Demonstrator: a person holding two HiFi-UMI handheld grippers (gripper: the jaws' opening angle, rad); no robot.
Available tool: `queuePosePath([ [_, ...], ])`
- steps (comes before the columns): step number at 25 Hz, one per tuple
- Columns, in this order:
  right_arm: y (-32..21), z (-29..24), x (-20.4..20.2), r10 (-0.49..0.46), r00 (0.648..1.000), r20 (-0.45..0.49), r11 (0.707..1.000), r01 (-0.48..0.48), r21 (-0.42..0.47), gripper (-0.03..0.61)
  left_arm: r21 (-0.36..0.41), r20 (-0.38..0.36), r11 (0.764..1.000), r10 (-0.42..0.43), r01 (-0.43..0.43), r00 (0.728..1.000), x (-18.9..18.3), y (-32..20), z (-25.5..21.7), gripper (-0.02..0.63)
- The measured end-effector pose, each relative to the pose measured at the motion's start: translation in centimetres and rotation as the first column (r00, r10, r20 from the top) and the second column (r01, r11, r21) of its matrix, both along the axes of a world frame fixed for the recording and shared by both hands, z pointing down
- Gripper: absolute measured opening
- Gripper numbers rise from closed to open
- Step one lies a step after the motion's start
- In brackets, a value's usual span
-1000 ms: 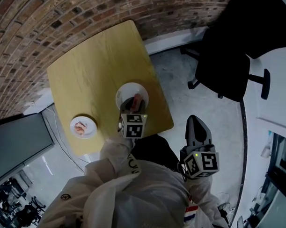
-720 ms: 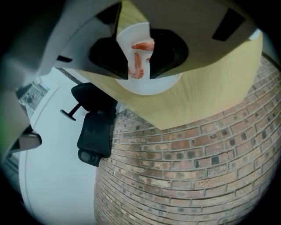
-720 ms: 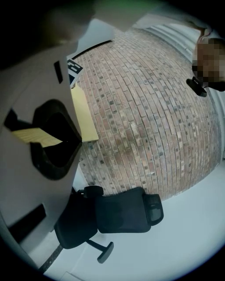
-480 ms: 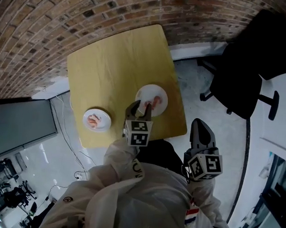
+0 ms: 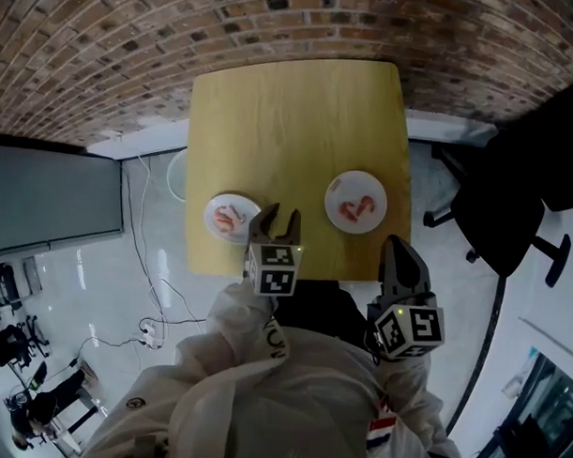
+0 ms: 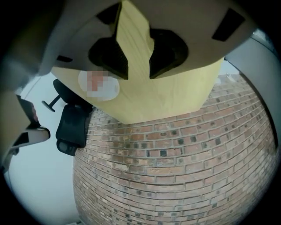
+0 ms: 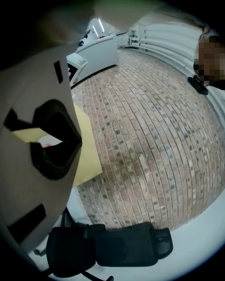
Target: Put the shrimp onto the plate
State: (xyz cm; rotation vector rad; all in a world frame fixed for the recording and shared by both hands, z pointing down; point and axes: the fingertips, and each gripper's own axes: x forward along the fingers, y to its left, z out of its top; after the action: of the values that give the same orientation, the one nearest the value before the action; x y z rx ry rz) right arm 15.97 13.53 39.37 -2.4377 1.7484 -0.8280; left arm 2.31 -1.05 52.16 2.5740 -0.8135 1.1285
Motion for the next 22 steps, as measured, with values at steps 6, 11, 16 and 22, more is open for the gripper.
queuePosePath([
  [6,-3.2,0.2,-4.0,-0.080,0.997,0.004,0.997,0.080,-0.001,0.023,-0.001,0.000,0.997,-0.081,0.081,0.997,-5.1,-2.0,-0.1,0.153],
  [11,-5.5,0.2,-6.9,-0.146,0.989,0.002,0.989,0.146,-0.007,0.023,-0.003,0.007,0.990,-0.142,0.142,0.990,-9.0,-3.4,0.2,0.153],
  [16,-6.2,0.4,-9.0,-0.180,0.984,0.012,0.983,0.180,-0.018,0.023,0.000,0.020,0.985,-0.174,0.174,0.984,-11.7,-4.0,0.8,0.153],
  [22,-6.7,1.0,-9.9,-0.188,0.982,0.018,0.982,0.189,-0.033,0.023,-0.015,0.047,0.985,-0.174,0.175,0.984,-13.2,-4.9,2.2,0.153],
])
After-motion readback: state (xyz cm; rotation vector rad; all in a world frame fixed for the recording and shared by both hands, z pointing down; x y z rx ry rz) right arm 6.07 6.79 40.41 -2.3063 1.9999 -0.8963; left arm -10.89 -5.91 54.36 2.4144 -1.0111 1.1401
